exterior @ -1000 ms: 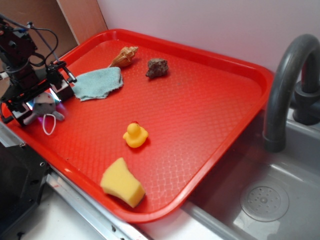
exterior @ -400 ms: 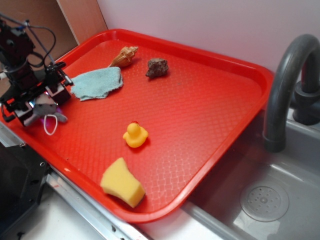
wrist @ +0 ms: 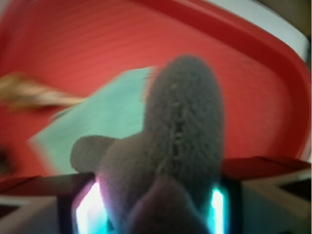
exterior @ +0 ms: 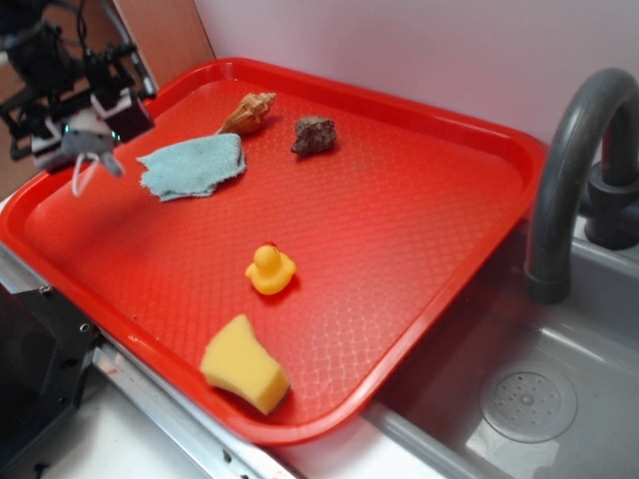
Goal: Grab the gray animal.
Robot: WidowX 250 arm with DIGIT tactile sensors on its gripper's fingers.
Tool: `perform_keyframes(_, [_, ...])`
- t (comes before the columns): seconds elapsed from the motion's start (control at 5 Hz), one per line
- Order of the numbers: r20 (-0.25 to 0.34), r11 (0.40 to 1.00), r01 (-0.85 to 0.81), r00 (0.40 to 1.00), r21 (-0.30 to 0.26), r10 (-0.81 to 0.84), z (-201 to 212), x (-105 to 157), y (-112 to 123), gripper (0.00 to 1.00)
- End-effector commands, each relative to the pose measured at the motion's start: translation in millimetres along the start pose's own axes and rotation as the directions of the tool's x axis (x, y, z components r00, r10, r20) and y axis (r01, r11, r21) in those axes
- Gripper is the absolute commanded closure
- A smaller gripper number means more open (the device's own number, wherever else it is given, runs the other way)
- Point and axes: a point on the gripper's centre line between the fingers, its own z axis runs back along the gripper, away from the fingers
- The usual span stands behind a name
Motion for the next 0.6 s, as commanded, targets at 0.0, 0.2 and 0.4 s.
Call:
perform_keyframes(0.0, [0.004, 0.949, 0.3, 0.954, -0.094, -0.301, 73, -31, -26, 1.0])
perform_keyframes(0.2, [0.08, 0.938, 0.325, 0.945, -0.119, -0.317, 95, -45, -33, 1.0])
perform_keyframes(0.4, [0.051, 0.937, 0.311, 0.95, -0.16, -0.307, 97, -45, -31, 1.0])
